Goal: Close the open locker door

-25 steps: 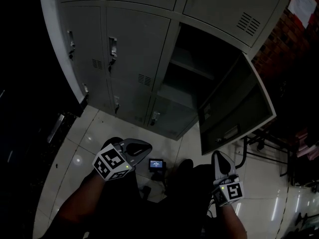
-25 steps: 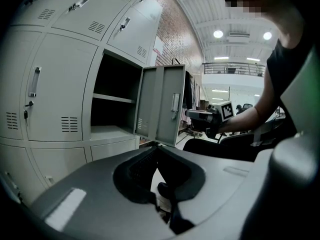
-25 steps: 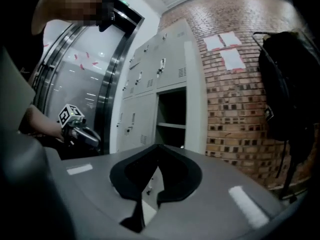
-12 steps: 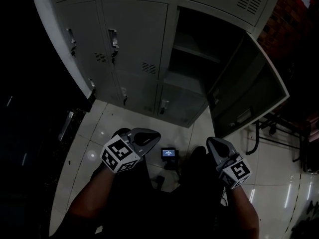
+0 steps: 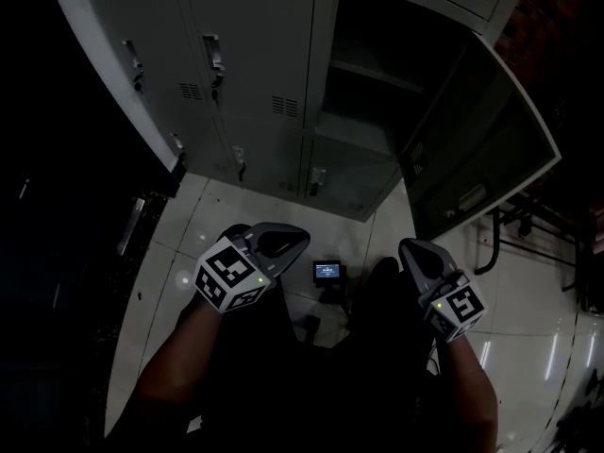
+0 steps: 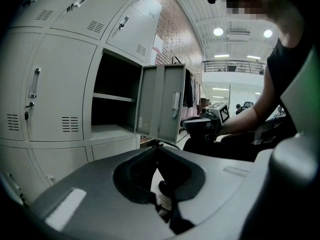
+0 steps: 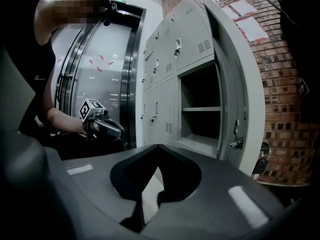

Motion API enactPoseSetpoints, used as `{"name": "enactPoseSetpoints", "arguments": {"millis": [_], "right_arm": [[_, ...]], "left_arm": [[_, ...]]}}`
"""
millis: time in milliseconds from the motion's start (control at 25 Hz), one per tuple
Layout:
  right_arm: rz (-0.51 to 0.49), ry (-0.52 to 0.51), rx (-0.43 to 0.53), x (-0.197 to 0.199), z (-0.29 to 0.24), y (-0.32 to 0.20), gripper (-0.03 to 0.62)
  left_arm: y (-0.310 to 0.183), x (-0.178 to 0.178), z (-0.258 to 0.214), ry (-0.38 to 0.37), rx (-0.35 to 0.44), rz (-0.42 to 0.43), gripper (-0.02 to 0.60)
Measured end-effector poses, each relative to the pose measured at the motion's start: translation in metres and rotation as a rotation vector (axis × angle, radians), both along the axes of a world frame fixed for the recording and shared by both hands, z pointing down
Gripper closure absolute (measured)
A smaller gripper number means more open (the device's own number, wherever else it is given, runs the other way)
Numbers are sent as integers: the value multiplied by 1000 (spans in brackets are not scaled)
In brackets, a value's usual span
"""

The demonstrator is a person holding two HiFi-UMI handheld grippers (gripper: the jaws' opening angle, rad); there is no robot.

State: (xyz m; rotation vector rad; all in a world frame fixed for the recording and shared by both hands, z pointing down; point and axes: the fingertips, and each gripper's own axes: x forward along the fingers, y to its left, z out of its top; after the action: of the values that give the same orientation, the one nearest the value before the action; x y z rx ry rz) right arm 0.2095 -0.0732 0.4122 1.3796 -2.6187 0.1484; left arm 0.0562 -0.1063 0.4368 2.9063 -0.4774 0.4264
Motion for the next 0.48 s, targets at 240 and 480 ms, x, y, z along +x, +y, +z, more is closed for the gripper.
{"name": "enactPoseSetpoints", "arguments": {"millis": [240, 480], "right_arm": [[1, 1, -2, -2, 1, 1, 594], [-4, 10, 2, -3, 0, 0, 594]], "left_arm": [[1, -2, 1, -8, 0, -2, 569], [0, -1, 0, -8, 0, -3, 569]]}}
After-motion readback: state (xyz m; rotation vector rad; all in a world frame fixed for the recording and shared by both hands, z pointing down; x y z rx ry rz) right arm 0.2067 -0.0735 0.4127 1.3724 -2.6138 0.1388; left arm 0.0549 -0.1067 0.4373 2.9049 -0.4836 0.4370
